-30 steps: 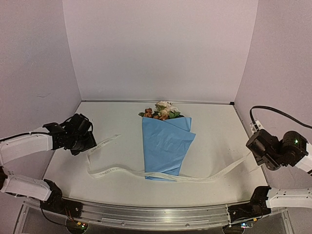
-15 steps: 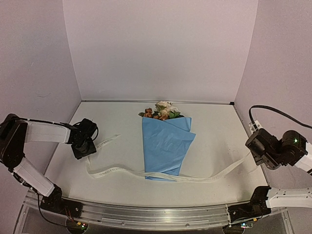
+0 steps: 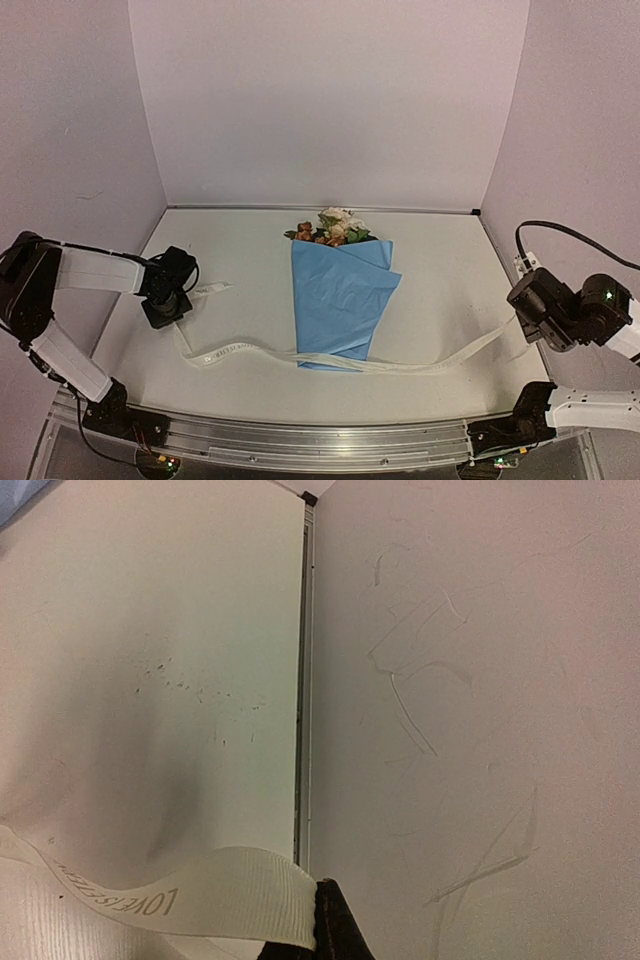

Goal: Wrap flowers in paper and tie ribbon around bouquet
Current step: Adjust the ribbon at the center of the board, then pick up the folded bouquet from the center of the board.

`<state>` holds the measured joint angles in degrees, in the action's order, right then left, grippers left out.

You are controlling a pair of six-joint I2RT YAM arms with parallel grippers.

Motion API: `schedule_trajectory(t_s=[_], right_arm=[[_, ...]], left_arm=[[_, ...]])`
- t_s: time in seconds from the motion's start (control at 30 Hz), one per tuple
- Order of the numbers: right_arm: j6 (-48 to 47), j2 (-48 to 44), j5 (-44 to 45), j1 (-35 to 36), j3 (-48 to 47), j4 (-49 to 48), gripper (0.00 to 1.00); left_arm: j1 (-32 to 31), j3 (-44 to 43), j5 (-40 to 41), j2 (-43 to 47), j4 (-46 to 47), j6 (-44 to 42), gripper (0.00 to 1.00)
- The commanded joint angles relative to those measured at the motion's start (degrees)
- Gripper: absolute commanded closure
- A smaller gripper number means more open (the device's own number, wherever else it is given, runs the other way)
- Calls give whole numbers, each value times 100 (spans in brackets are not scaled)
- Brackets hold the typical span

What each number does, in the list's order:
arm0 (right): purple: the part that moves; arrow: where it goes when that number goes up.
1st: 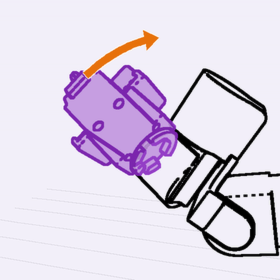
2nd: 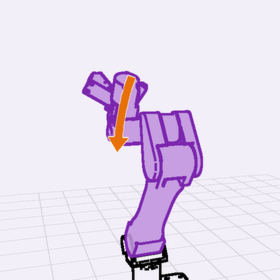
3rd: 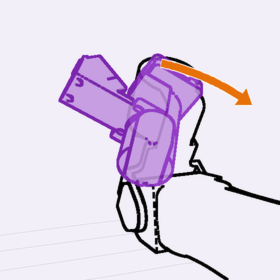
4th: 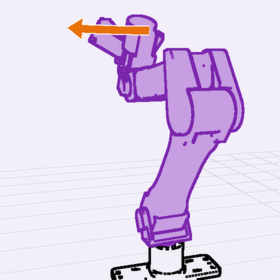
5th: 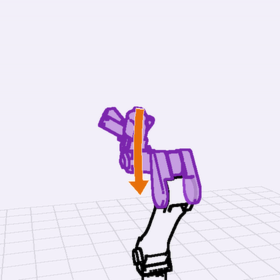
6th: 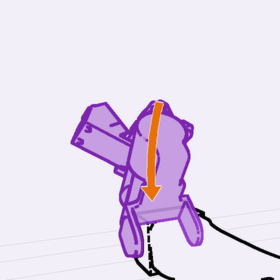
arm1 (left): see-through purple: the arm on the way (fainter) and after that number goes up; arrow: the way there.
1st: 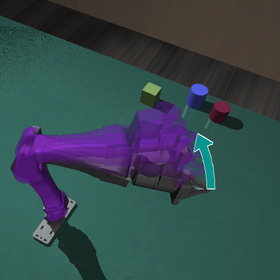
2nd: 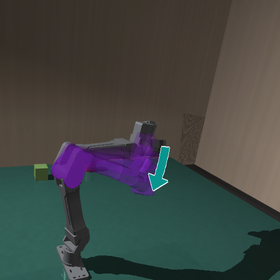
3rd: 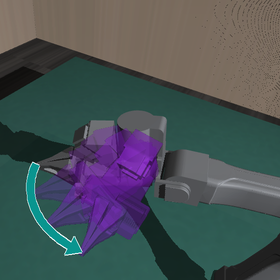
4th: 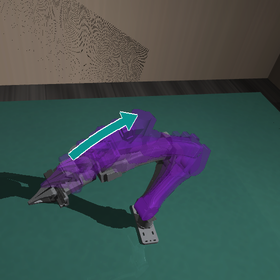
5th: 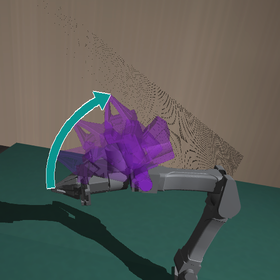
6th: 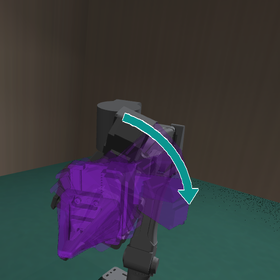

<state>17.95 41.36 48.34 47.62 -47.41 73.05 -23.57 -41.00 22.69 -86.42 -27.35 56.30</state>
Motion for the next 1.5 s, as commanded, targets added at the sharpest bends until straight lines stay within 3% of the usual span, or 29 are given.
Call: schedule_trajectory(t_s=[0.0,0.2,0.4,0.63,1.03,1.2,1.33,1.37,1.47], right_arm=[[-315,84,193,-76,-333,-94,100],[-1069,34,815,-111,-617,-63,100],[-1499,-133,1146,-150,-722,46,100],[-1310,-319,1493,-455,47,99,100],[-242,793,391,-2154,824,-164,100],[177,1141,-82,-2374,713,-188,99],[223,1438,-174,-2424,510,-192,79],[235,1476,-224,-2424,473,-185,75],[396,1452,-446,-2428,330,-48,48]], left_arm=[[133,-526,1399,1596,-1265,127,100],[134,-1042,2305,3321,-2678,412,100],[134,-543,2015,4357,-2961,764,100],[134,569,1140,4414,-2427,1281,100],[134,1655,683,4348,-1691,1880,100],[134,1727,662,4168,-1380,1673,100],[134,1672,591,4085,-1140,1339,80],[134,1628,585,4065,-1129,1287,70],[133,1406,713,4058,-1340,1245,28]])
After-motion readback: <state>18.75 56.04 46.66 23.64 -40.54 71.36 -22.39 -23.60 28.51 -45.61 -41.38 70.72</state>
